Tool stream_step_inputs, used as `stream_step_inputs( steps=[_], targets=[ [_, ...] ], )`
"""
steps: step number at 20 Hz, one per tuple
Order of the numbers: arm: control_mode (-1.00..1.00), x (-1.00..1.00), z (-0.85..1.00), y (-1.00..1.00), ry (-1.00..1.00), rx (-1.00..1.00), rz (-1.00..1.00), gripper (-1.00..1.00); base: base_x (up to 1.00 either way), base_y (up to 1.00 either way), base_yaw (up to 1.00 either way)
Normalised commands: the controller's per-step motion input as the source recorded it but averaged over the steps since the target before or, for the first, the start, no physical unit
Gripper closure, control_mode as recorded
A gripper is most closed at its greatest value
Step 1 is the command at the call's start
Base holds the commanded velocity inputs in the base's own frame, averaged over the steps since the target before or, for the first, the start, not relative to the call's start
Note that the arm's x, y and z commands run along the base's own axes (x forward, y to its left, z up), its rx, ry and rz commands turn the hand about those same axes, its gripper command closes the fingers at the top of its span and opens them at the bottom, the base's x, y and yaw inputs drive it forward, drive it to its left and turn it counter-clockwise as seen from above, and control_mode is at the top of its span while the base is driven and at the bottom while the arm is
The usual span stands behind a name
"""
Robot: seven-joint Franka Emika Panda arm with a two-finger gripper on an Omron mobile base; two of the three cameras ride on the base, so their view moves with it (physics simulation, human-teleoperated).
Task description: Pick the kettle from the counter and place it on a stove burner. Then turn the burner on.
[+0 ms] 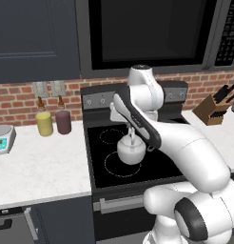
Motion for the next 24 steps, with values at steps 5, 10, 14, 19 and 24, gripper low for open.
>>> stream_step_inputs(
  steps=[5,10,14,19,24],
  targets=[
    [-1.00,0.00,-0.40,0.11,0.00,0.00,0.00,1.00,0.00,0.00,0.00],
    [-1.00,0.00,-0.30,0.02,0.00,0.00,0.00,1.00,0.00,0.00,0.00],
    [-1.00,0.00,-0.21,0.00,0.00,-0.01,0.00,1.00,0.00,0.00,0.00],
    [-1.00,0.00,-0.22,0.00,0.00,-0.01,0.00,1.00,0.00,0.00,0.00],
    [-1.00,0.00,-0.15,0.01,0.00,-0.03,0.00,1.00,0.00,0.00,0.00]
  ],
)
